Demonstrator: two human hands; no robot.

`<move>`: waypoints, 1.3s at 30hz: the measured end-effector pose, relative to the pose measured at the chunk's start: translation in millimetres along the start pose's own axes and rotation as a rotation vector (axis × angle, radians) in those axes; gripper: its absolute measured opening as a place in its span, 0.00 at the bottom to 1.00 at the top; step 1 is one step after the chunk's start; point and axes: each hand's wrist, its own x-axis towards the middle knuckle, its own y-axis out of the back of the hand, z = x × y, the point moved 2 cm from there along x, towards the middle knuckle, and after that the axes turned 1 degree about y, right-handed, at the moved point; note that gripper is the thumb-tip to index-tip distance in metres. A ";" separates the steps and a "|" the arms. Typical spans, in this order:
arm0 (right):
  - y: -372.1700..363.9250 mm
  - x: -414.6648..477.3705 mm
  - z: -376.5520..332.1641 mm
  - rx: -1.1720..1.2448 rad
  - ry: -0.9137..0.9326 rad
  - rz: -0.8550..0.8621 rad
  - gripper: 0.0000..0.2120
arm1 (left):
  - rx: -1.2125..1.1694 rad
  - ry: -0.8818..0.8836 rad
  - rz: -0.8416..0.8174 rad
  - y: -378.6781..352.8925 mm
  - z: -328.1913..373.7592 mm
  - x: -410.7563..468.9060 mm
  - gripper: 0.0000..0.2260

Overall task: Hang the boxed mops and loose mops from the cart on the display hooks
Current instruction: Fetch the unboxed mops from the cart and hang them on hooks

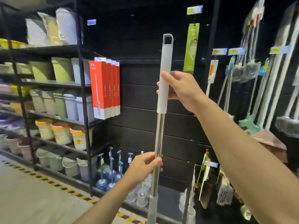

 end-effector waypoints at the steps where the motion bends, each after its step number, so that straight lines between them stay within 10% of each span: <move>1: -3.6 13.8 7.8 0.004 0.003 -0.007 0.18 | 0.005 -0.003 0.010 5.1 -3.3 13.1 0.06; 39: -17.1 478.2 311.1 -0.124 0.021 0.202 0.15 | -0.065 -0.109 -0.184 102.9 -142.2 574.4 0.07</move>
